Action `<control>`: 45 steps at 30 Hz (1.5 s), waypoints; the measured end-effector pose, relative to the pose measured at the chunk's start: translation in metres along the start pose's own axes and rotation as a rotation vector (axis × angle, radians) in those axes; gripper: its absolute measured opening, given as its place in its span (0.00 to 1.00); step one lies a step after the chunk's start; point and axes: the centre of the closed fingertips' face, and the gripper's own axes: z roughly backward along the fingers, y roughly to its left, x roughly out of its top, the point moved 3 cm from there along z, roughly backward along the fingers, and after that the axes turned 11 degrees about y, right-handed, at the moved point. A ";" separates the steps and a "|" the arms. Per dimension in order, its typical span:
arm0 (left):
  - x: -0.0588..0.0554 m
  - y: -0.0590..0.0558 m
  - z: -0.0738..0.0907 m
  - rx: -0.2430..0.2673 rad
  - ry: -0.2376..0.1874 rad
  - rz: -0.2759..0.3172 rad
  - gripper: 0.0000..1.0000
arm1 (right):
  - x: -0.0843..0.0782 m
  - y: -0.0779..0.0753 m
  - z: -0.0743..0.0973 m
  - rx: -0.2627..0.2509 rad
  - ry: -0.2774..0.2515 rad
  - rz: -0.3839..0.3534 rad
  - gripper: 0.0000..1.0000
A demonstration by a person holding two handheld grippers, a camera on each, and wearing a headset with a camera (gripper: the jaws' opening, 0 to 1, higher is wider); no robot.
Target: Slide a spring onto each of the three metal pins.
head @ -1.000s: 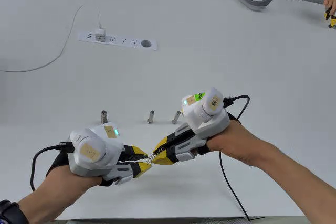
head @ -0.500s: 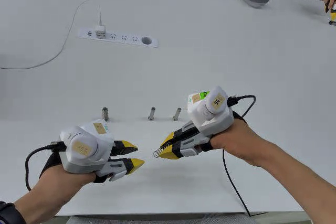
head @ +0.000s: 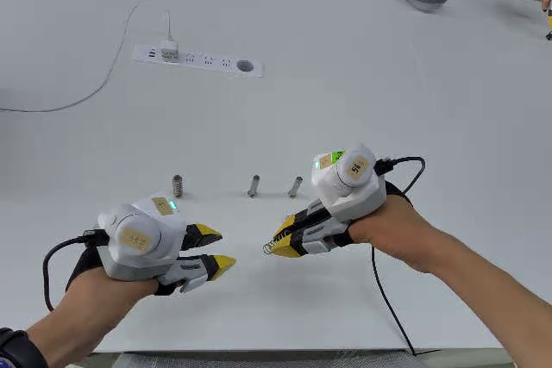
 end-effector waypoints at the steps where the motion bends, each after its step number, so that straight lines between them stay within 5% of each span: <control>1: 0.000 0.001 0.000 0.004 0.001 0.001 0.26 | 0.000 -0.002 0.000 -0.003 0.003 -0.003 0.12; 17: -0.012 0.022 0.004 0.070 0.012 0.069 0.34 | -0.001 -0.030 -0.003 -0.070 0.041 -0.043 0.12; 45: -0.012 0.057 0.022 0.151 -0.028 0.140 0.50 | 0.029 -0.081 0.004 -0.154 0.085 -0.044 0.12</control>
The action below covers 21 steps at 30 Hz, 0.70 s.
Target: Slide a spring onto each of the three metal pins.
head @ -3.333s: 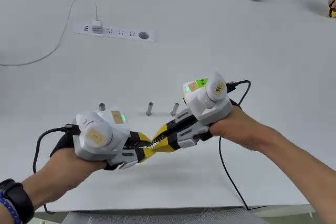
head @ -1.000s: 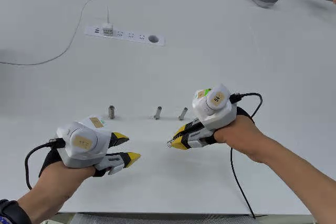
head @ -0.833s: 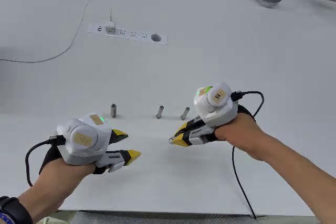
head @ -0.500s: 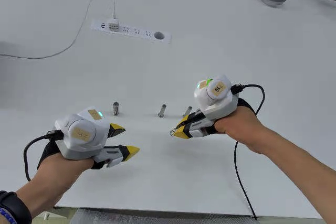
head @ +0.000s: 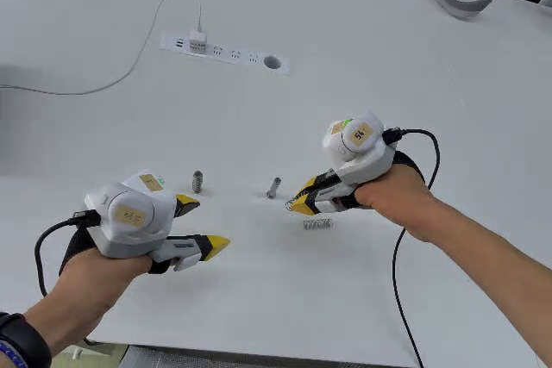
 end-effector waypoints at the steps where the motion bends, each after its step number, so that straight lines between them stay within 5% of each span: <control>1: 0.000 0.001 0.001 0.003 -0.003 0.004 0.50 | 0.001 -0.002 0.000 -0.002 0.000 0.000 0.12; 21: 0.000 0.013 0.004 0.017 -0.018 0.060 0.59 | 0.014 -0.026 -0.007 -0.020 0.023 0.008 0.12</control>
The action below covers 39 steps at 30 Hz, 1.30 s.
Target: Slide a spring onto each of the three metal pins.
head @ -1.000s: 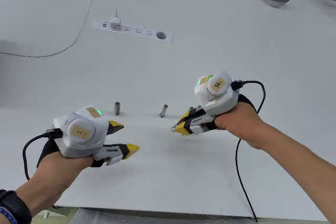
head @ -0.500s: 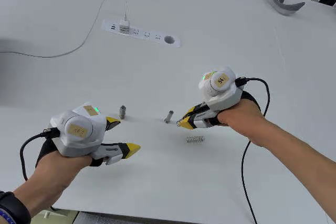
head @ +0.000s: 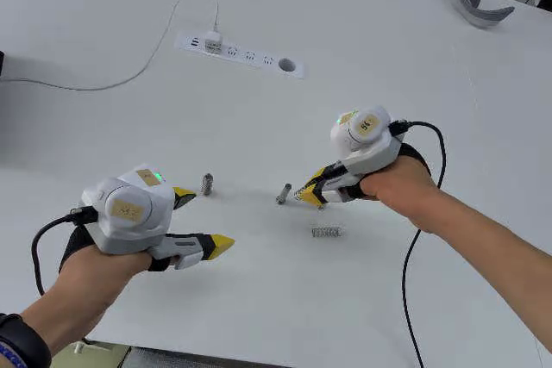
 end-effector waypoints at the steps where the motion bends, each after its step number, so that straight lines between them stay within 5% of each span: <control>1: -0.001 0.000 0.000 -0.001 0.001 0.002 0.59 | 0.001 -0.001 0.000 0.000 0.001 0.000 0.12; 39: -0.015 0.002 0.000 -0.011 0.011 0.044 0.61 | 0.020 0.000 -0.012 0.013 0.030 0.038 0.13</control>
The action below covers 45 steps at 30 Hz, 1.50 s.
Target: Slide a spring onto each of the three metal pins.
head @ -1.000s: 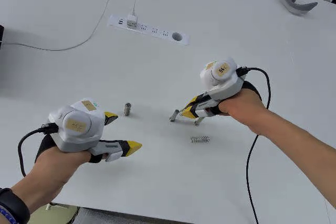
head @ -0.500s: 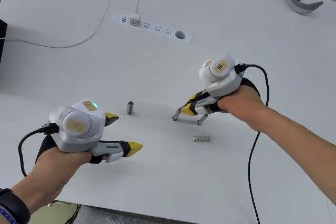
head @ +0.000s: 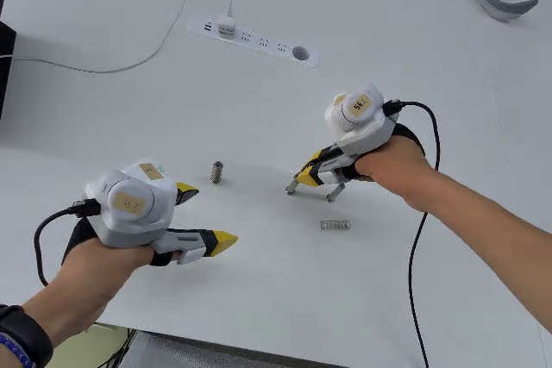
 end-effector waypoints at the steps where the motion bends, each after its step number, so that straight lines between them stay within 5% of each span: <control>1: 0.000 0.001 0.000 0.001 0.000 0.001 0.61 | 0.001 0.000 -0.001 0.000 0.001 0.000 0.13; 31: 0.000 0.005 0.008 0.003 -0.004 0.029 0.60 | 0.000 -0.001 -0.022 0.000 0.014 0.002 0.13; 45: 0.001 0.006 0.007 0.003 -0.008 0.029 0.59 | 0.001 0.004 -0.022 -0.061 0.016 0.082 0.13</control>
